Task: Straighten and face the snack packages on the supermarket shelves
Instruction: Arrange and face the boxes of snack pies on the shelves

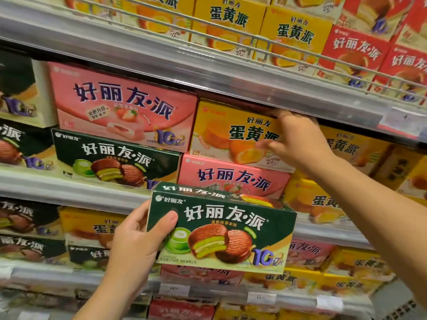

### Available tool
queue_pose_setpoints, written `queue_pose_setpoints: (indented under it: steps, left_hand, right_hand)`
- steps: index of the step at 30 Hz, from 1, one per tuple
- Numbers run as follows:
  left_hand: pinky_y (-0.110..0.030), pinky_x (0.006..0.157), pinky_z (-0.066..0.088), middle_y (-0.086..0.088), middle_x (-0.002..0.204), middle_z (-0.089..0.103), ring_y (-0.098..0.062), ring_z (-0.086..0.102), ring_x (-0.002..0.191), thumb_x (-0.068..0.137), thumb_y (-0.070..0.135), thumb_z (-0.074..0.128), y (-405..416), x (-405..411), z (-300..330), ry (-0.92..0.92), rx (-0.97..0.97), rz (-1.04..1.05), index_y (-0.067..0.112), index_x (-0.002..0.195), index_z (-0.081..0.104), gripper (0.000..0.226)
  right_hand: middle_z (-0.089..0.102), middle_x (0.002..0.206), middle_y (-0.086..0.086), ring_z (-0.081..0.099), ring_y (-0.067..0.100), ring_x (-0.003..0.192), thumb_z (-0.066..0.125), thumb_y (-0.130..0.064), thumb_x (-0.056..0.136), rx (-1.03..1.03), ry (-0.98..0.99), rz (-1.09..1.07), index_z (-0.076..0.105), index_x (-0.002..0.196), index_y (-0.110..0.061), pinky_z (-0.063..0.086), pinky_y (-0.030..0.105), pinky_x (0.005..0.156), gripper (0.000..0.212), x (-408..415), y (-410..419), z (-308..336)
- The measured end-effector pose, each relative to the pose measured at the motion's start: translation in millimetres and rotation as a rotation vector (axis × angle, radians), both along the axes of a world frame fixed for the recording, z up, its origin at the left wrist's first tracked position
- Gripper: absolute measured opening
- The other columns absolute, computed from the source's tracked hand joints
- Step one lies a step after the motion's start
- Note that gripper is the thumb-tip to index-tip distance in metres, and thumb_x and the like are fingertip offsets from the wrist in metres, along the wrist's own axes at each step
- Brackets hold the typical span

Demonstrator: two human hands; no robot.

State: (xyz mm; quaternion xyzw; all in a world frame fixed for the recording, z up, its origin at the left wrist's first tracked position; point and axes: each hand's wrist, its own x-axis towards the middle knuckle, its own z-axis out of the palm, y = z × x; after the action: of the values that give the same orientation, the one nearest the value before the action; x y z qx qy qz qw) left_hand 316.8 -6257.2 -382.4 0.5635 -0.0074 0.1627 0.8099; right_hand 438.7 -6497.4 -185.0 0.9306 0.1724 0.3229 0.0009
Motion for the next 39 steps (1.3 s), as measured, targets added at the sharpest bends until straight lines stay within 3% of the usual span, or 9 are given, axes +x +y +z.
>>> queue_pose_setpoints:
  steps: [6, 12, 16, 22, 33, 39]
  left_hand:
    - [-0.037, 0.065, 0.06, -0.008, 0.102, 0.075, -0.03, 0.074, 0.09, 0.055, 0.062, 0.085, -7, 3, -8, 0.006, -0.001, -0.01, 0.029, 0.109, 0.07, 0.065]
    - [-0.037, 0.07, 0.059, 0.0, 0.102, 0.076, -0.022, 0.074, 0.09, 0.06, 0.059, 0.079, -31, 13, -3, -0.017, 0.062, -0.005, 0.034, 0.105, 0.071, 0.053]
    - [-0.026, 0.063, 0.058, -0.001, 0.102, 0.076, -0.022, 0.074, 0.089, 0.065, 0.047, 0.084, -55, 23, 5, -0.027, 0.044, -0.051, 0.034, 0.104, 0.072, 0.043]
    - [-0.027, 0.062, 0.058, -0.004, 0.101, 0.076, -0.024, 0.074, 0.087, 0.063, 0.044, 0.085, -99, 35, 11, -0.021, 0.04, -0.056, 0.031, 0.106, 0.072, 0.047]
    - [-0.029, 0.059, 0.057, -0.006, 0.097, 0.076, -0.025, 0.074, 0.083, 0.063, 0.041, 0.079, -155, 37, 12, -0.018, 0.033, -0.007, 0.029, 0.108, 0.071, 0.047]
    - [-0.023, 0.059, 0.056, -0.006, 0.098, 0.076, -0.02, 0.074, 0.082, 0.063, 0.04, 0.077, -167, 33, 13, -0.044, 0.053, 0.033, 0.023, 0.105, 0.072, 0.045]
  right_hand:
    - [0.068, 0.106, 0.011, 0.059, 0.034, 0.104, 0.073, -0.05, 0.076, 0.04, -0.136, 0.018, 0.054, 0.125, -0.013, 0.035, 0.048, 0.098, 0.064, -1, -29, -11]
    - [0.066, 0.109, 0.017, 0.058, 0.039, 0.101, 0.076, -0.046, 0.074, 0.05, -0.087, -0.072, 0.055, 0.124, -0.005, 0.043, 0.05, 0.089, 0.068, -9, -95, -7]
    - [0.067, 0.105, 0.017, 0.06, 0.04, 0.097, 0.076, -0.045, 0.072, 0.075, -0.055, -0.127, 0.055, 0.122, -0.003, 0.048, 0.054, 0.085, 0.069, -17, -139, -3]
    - [0.065, 0.093, 0.018, 0.058, 0.035, 0.084, 0.078, -0.044, 0.071, 0.069, -0.029, -0.178, 0.057, 0.11, -0.001, 0.043, 0.04, 0.072, 0.062, -14, -188, -1]
    - [0.063, 0.114, 0.018, 0.053, 0.04, 0.111, 0.075, -0.043, 0.077, 0.073, -0.005, -0.124, 0.052, 0.131, -0.013, 0.039, 0.048, 0.099, 0.066, 13, -231, -11]
    - [0.06, 0.124, 0.014, 0.05, 0.037, 0.118, 0.071, -0.045, 0.08, 0.062, 0.01, -0.097, 0.046, 0.135, -0.019, 0.035, 0.048, 0.105, 0.066, 19, -233, -13]
